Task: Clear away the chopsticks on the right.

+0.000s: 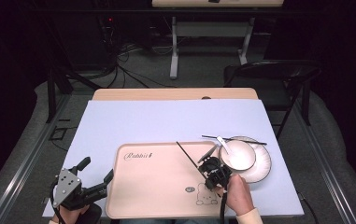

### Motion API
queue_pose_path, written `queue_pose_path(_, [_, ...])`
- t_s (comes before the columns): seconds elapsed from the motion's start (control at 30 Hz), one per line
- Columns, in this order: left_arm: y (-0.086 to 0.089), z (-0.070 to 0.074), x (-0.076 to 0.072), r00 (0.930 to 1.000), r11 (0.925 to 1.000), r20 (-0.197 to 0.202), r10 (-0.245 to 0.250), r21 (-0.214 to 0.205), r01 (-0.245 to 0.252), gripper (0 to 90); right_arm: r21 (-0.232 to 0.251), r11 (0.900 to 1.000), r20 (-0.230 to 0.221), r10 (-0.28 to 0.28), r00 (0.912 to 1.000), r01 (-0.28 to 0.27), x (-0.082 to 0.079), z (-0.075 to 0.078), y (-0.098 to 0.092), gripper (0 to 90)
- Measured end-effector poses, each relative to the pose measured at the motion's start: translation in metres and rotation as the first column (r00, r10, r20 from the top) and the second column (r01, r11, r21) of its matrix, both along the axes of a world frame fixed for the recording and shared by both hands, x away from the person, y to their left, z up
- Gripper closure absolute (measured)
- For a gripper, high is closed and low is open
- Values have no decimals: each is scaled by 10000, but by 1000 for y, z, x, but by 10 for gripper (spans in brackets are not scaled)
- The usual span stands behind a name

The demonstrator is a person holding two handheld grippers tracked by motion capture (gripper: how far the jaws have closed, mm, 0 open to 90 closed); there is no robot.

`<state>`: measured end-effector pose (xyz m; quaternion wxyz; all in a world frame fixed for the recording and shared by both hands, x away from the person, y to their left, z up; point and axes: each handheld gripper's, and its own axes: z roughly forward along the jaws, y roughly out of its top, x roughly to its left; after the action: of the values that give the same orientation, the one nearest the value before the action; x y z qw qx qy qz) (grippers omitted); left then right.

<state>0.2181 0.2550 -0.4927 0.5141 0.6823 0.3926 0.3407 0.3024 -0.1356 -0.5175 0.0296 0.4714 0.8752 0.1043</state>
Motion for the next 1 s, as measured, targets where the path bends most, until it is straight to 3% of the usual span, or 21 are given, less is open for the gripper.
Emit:
queue_pose_path(0.4, [0,0,0,10000,10000,41,-8,-1,8,137,-456,9986,-52,249,9997,-251,1,-6,8,809])
queue_pose_path(0.6, [-1,0,0,10000,10000,59,1,6,-1,137,-341,9986,119,406,9991,-402,0,-1,7,595])
queue_pose_path(0.67, [-1,0,0,10000,10000,61,-1,23,1,137,-159,9981,424,603,9973,-597,-4,10,2,398])
queue_pose_path(0.7, [0,0,0,10000,10000,69,-12,44,12,137,-159,9981,424,603,9973,-597,-4,10,2,398])
queue_pose_path(0.77, [0,0,-1,10000,10000,79,-11,54,10,137,47,9965,766,834,9936,-840,-6,17,-4,247])
queue_pose_path(0.8, [-1,0,-1,10000,10000,91,-7,41,7,137,463,9946,1054,880,9905,-933,-7,24,-12,177])
queue_pose_path(0.83, [-1,0,-1,9999,10000,112,-8,34,8,137,524,9931,1369,970,9858,-1050,-8,28,-19,153])
queue_pose_path(0.9, [-1,0,-1,9999,10000,108,0,25,-1,137,636,9923,1443,964,9848,-1064,-9,31,-23,140])
queue_pose_path(0.93, [0,0,-1,9999,10000,108,-2,8,2,136,1003,9869,1627,1090,9806,-1264,-11,38,-33,100])
queue_pose_path(1.0, [-1,0,-1,9999,10000,95,-33,28,33,136,1076,9841,1879,1195,9749,-1414,-13,43,-42,59])
